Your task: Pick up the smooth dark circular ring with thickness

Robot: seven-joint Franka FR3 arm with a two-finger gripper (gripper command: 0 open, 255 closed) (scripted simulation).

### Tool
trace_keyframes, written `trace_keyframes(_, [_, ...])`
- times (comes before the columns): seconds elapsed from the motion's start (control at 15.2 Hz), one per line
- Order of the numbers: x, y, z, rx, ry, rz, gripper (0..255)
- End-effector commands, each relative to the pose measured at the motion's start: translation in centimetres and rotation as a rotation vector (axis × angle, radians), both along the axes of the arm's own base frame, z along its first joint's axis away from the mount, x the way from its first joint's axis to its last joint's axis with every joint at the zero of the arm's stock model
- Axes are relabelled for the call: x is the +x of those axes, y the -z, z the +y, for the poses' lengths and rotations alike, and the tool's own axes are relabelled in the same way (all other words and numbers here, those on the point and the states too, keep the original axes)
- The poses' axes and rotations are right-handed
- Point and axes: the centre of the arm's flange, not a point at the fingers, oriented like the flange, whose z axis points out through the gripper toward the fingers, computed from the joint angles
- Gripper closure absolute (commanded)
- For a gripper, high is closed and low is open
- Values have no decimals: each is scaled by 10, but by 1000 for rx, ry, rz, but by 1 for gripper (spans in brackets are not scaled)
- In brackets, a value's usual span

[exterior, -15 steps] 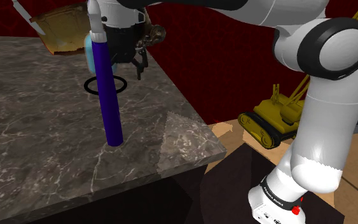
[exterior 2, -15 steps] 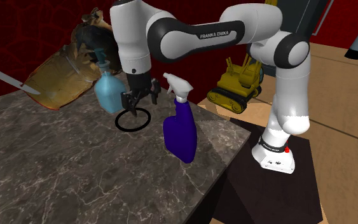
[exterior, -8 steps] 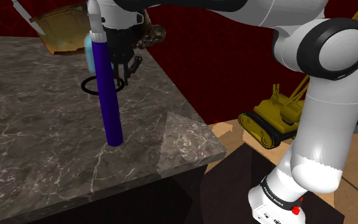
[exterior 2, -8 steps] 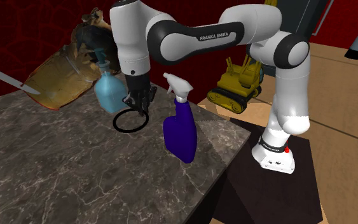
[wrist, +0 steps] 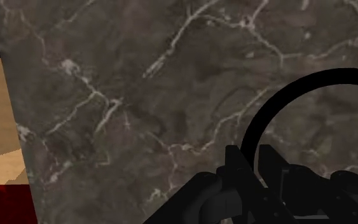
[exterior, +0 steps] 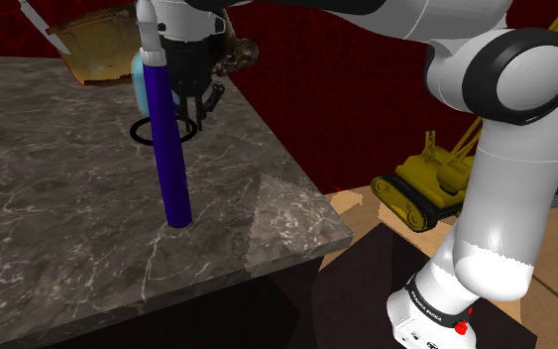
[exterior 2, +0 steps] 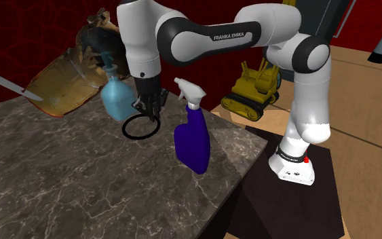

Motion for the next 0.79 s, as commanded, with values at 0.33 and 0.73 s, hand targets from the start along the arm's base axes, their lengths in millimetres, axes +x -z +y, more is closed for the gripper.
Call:
trace_keyframes(0.33, [0, -35, -1, -2, 0, 2, 255])
trace_keyframes(0.73, [0, -67, -1, -2, 0, 2, 255])
